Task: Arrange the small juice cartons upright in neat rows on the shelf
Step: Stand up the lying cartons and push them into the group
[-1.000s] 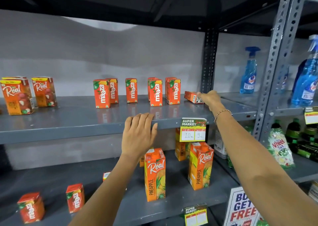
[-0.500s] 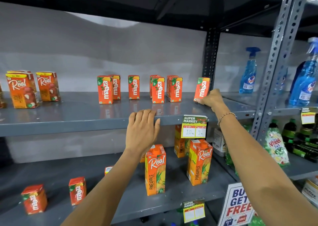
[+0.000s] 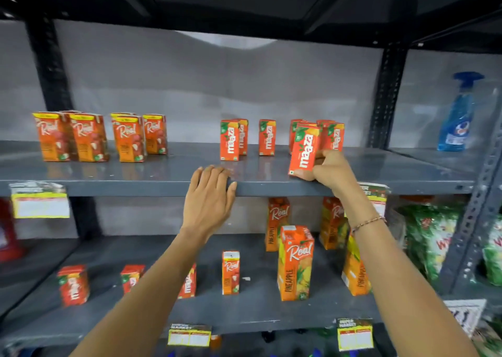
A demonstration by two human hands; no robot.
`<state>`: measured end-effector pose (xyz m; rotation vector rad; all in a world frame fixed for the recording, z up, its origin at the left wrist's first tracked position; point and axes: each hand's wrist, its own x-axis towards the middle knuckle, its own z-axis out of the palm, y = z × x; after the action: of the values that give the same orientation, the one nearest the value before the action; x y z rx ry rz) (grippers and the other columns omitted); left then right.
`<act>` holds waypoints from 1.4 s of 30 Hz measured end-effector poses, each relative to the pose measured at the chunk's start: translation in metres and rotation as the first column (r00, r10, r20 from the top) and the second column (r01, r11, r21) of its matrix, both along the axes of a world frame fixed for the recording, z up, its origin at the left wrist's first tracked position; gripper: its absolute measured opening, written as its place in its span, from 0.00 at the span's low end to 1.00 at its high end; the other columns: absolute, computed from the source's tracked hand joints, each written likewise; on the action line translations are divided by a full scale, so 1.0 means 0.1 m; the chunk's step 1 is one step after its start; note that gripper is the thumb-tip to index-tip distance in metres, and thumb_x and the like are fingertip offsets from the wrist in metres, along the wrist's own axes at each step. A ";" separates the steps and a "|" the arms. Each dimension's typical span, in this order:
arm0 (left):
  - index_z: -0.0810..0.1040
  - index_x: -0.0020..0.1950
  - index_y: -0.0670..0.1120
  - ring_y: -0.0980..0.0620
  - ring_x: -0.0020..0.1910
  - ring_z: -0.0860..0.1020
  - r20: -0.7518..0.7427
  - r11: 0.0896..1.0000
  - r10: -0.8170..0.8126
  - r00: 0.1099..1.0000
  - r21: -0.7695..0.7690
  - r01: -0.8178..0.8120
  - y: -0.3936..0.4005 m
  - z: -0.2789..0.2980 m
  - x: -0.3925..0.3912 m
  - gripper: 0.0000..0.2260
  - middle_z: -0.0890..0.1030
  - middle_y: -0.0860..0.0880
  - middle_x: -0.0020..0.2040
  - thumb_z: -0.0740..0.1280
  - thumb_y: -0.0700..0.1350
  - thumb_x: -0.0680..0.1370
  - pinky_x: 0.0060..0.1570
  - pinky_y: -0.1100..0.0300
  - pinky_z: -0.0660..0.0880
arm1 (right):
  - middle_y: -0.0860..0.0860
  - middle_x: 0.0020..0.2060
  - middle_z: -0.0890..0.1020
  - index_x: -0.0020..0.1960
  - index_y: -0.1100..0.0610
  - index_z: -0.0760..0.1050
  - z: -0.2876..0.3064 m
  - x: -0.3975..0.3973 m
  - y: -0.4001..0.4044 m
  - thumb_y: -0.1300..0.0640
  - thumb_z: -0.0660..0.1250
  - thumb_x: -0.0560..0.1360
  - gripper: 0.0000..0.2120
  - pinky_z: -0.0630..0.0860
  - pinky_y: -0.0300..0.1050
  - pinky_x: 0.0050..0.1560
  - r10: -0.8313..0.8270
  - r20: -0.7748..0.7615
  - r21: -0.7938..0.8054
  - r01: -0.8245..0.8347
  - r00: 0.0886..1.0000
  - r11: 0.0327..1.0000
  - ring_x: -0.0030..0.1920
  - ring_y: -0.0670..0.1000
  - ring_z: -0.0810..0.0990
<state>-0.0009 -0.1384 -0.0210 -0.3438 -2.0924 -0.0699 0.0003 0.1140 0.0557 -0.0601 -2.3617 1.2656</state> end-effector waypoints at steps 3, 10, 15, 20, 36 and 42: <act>0.76 0.54 0.43 0.45 0.55 0.76 -0.002 0.999 0.034 0.999 0.023 -0.034 -0.33 -0.01 -0.03 0.19 0.80 0.46 0.53 0.51 0.53 0.80 0.64 0.49 0.66 | 0.47 0.43 0.79 0.49 0.55 0.77 0.05 -0.18 -0.32 0.57 0.78 0.62 0.19 0.72 0.42 0.48 0.024 0.004 0.047 -0.024 1.000 0.999 0.46 0.48 0.78; 0.76 0.52 0.45 0.48 0.49 0.77 -0.011 0.998 0.030 0.999 0.051 -0.030 -0.43 -0.06 -0.05 0.18 0.80 0.47 0.51 0.50 0.54 0.81 0.55 0.53 0.70 | 0.57 0.52 0.83 0.50 0.61 0.77 0.22 -0.71 -0.70 0.60 0.74 0.65 0.14 0.73 0.44 0.45 -0.032 0.096 0.162 0.016 0.995 0.987 0.50 0.55 0.80; 0.76 0.52 0.45 0.48 0.48 0.78 -0.050 0.998 0.021 0.999 0.066 -0.017 -0.43 -0.10 -0.09 0.18 0.80 0.48 0.49 0.51 0.54 0.80 0.54 0.52 0.72 | 0.57 0.58 0.80 0.60 0.61 0.73 0.19 -0.87 -0.77 0.55 0.77 0.65 0.27 0.74 0.46 0.55 -0.020 0.144 0.169 -0.005 0.989 0.986 0.57 0.56 0.79; 0.73 0.38 0.45 0.51 0.35 0.71 -0.028 0.974 0.029 0.999 0.224 -0.022 -0.32 0.12 -0.05 0.15 0.77 0.48 0.36 0.55 0.52 0.77 0.41 0.54 0.73 | 0.57 0.61 0.78 0.65 0.61 0.70 0.14 -0.88 -0.75 0.55 0.74 0.69 0.27 0.72 0.49 0.60 0.056 0.136 0.156 -0.078 0.989 0.985 0.61 0.57 0.77; 0.63 0.71 0.41 0.40 0.67 0.67 0.578 0.806 -0.166 0.799 0.547 -0.228 0.37 0.82 -1.09 0.32 0.69 0.39 0.66 0.68 0.55 0.73 0.66 0.49 0.65 | 0.58 0.60 0.77 0.66 0.60 0.63 0.03 -1.00 -0.87 0.45 0.71 0.70 0.33 0.74 0.52 0.57 -0.016 -0.052 0.274 0.030 0.999 0.961 0.60 0.60 0.77; 0.63 0.67 0.38 0.40 0.65 0.70 0.520 0.763 -0.167 0.838 0.607 -0.224 0.42 0.84 -1.19 0.32 0.71 0.39 0.64 0.71 0.54 0.72 0.63 0.49 0.68 | 0.60 0.60 0.76 0.67 0.62 0.61 0.04 -0.98 -0.92 0.48 0.71 0.71 0.33 0.76 0.51 0.55 -0.081 -0.063 0.294 0.096 0.995 0.951 0.59 0.61 0.77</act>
<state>-0.1197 -0.0967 0.0629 0.1735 -2.4655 -0.9691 -0.0974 0.0217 0.0595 -0.0384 -2.4486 0.8491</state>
